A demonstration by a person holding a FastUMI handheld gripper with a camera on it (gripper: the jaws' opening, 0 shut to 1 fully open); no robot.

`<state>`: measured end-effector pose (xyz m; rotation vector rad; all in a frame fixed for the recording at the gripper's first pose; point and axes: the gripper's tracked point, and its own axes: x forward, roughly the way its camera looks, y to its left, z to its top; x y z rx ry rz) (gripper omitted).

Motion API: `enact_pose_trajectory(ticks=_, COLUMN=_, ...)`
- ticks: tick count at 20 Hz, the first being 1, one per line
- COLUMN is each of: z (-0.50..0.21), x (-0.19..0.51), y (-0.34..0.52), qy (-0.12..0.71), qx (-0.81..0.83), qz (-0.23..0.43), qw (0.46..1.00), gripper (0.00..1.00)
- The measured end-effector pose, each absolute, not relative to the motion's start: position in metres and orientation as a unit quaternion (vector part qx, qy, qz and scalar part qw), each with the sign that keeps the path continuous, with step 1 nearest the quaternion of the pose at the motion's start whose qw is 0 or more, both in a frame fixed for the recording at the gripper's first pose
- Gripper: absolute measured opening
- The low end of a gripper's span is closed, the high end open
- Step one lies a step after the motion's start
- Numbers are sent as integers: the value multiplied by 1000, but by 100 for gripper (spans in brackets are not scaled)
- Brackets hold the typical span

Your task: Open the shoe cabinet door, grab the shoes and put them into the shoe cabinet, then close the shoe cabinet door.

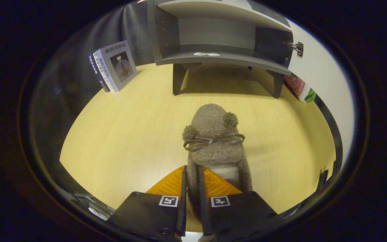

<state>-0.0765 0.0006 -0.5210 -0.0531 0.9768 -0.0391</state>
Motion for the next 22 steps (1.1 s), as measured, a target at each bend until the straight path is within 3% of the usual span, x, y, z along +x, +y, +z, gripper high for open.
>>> enact_pose_trajectory(ticks=6, z=-531, x=-65, y=-2, qy=461, qx=-53, qz=-39, qw=885, gripper=20)
enact_pose_trajectory(ticks=8, z=-526, x=-68, y=-1, qy=460, qx=-55, qz=-48, qw=885, gripper=8)
enact_pose_trajectory(ticks=11, z=-519, x=-65, y=-2, qy=453, qx=-59, qz=-63, qw=887, gripper=3)
enact_pose_trajectory(ticks=22, z=-420, x=-42, y=-36, qy=371, qx=-33, qz=-144, qw=917, gripper=3)
